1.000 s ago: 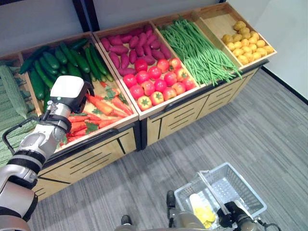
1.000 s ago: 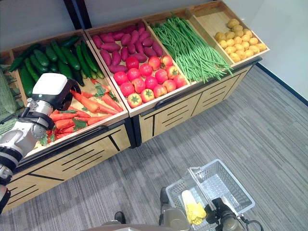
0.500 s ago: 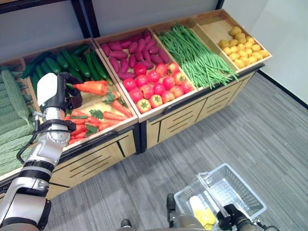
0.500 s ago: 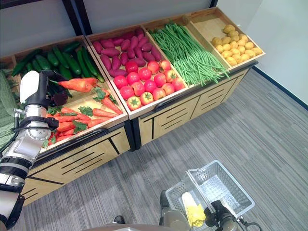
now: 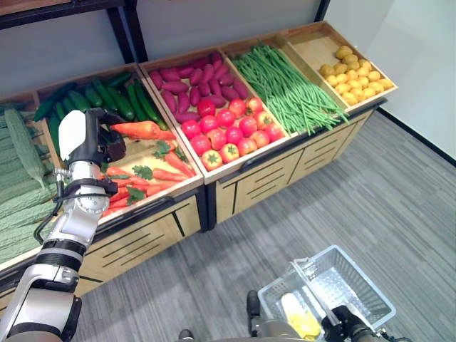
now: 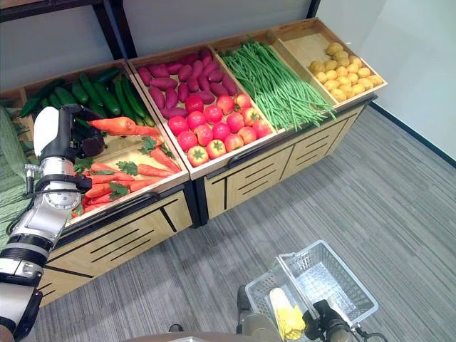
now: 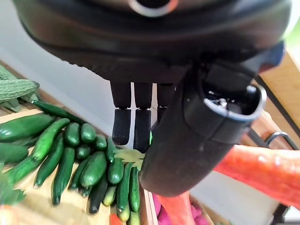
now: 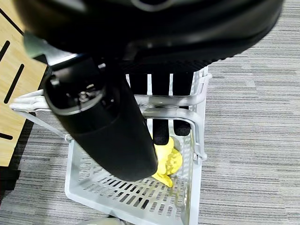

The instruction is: Get the vegetables into the basket

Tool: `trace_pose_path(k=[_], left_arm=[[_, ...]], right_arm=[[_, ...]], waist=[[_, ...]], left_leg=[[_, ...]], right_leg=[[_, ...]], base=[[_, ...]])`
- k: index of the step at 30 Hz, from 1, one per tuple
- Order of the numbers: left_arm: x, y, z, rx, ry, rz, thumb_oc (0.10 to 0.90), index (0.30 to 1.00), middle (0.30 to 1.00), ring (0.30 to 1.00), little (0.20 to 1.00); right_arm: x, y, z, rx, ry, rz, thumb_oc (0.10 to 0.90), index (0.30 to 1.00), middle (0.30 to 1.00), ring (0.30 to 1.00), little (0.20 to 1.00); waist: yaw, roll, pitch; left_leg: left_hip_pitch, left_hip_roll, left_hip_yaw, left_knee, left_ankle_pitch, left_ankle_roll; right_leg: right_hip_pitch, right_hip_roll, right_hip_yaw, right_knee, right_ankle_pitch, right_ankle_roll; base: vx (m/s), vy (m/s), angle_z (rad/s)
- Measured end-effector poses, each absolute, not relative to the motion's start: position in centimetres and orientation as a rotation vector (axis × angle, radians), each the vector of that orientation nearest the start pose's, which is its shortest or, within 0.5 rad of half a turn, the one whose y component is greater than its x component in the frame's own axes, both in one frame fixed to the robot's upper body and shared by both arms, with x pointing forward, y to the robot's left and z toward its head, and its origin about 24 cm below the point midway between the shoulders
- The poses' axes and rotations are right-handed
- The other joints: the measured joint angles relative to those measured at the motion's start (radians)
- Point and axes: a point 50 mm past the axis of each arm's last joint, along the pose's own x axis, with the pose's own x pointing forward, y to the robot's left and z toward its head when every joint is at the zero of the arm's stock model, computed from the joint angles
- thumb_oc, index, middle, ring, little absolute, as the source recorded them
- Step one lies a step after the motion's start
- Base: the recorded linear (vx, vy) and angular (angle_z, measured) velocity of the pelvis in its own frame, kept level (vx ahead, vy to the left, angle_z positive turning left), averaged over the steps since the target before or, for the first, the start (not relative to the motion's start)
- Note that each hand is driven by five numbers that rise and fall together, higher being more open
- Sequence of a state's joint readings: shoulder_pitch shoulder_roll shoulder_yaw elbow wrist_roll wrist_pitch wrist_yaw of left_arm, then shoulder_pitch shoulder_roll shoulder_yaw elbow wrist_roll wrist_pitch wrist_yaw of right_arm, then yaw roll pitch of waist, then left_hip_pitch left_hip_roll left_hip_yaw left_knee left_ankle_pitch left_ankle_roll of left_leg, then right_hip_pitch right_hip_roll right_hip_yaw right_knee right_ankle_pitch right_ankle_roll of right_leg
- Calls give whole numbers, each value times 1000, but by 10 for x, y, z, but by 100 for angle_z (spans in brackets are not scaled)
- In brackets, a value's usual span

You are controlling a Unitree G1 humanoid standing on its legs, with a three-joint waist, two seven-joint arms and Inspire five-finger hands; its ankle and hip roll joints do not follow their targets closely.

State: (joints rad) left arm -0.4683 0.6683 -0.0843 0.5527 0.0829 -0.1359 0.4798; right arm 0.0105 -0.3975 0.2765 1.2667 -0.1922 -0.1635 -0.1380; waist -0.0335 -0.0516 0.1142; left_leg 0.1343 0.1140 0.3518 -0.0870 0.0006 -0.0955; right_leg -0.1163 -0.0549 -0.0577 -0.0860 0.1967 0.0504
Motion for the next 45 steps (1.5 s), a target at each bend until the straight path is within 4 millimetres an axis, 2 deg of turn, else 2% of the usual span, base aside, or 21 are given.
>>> trace_pose_path(k=[1, 4, 7, 15, 20, 28, 35, 39, 43, 44, 45], left_arm=[[322, 300, 122, 625, -199, 559, 400, 300, 300, 300, 300], [322, 298, 118, 521, -182, 570, 400, 300, 300, 300, 300], [315, 291, 109, 305, -193, 563, 400, 300, 300, 300, 300], [306, 283, 87, 115, -137, 529, 400, 300, 300, 300, 300], [304, 279, 89, 40, -153, 490, 400, 300, 300, 300, 300], [303, 266, 101, 14, -227, 407, 400, 300, 300, 300, 300], [296, 259, 103, 4, -253, 341, 400, 300, 300, 300, 300], [293, 249, 113, -6, -303, 284, 400, 300, 300, 300, 300], [292, 244, 124, 3, -364, 236, 400, 300, 300, 300, 300], [291, 245, 129, 17, -382, 231, 400, 300, 300, 300, 300], [291, 246, 133, 27, -393, 228, 400, 300, 300, 300, 300]], right_arm=[[91, -284, -143, -738, 1100, 53, 400, 300, 300, 300, 300], [93, -283, -142, -739, 1091, 50, 400, 300, 300, 300, 300], [93, -282, -142, -737, 1085, 54, 400, 300, 300, 300, 300], [92, -282, -142, -734, 1087, 59, 400, 300, 300, 300, 300], [92, -281, -143, -728, 1090, 60, 400, 300, 300, 300, 300], [86, -282, -143, -719, 1105, 56, 400, 300, 300, 300, 300], [79, -285, -144, -700, 1130, 37, 400, 300, 300, 300, 300], [77, -289, -144, -681, 1137, 0, 400, 300, 300, 300, 300], [83, -285, -144, -660, 1115, -8, 400, 300, 300, 300, 300], [88, -281, -144, -653, 1102, -5, 400, 300, 300, 300, 300], [96, -278, -143, -650, 1084, -7, 400, 300, 300, 300, 300]], waist=[[-2, -1, 0], [-6, -1, 0], [-7, -1, 0], [-6, -1, 0], [-7, -1, 0], [-6, -1, 0], [-7, -1, 0], [-12, -16, 9], [-23, -66, 35], [-19, -85, 46], [-16, -83, 62]], left_leg=[[0, 0, 1, 0, 0, 0], [0, 1, 1, 0, 0, 0], [2, 0, 4, 0, 0, 0], [12, 0, 5, 0, -1, 1], [14, 0, 7, 0, -1, 1], [16, -1, 8, 0, -2, 3], [21, -23, 23, -1, -7, 10], [7, -60, 47, -1, -12, 29], [-1, -114, 114, 0, -23, 59], [-8, -120, 135, 1, -19, 67], [-16, -113, 167, 1, -17, 73]], right_leg=[[-1, 0, 1, 0, 1, -1], [-1, 1, 2, 0, -3, 4], [-1, 1, 4, 0, -2, 4], [10, 1, 4, 0, -4, 6], [11, 1, 5, 0, -5, 7], [12, 1, 7, 0, -3, 5], [8, -10, 30, 0, 4, 16], [-22, -30, 65, 1, 32, 33], [-64, -64, 136, 1, 50, 75], [-86, -75, 146, -4, 30, 87], [-104, -83, 97, 3, -34, 106]], base=[[0, 0, 0], [0, 0, 0], [0, 0, 0], [0, 0, 0], [0, 0, 0], [-2, 4, 0], [-40, 77, -8], [-85, 105, -19], [-137, 66, -42], [-135, 36, -69], [-129, 42, -76]])
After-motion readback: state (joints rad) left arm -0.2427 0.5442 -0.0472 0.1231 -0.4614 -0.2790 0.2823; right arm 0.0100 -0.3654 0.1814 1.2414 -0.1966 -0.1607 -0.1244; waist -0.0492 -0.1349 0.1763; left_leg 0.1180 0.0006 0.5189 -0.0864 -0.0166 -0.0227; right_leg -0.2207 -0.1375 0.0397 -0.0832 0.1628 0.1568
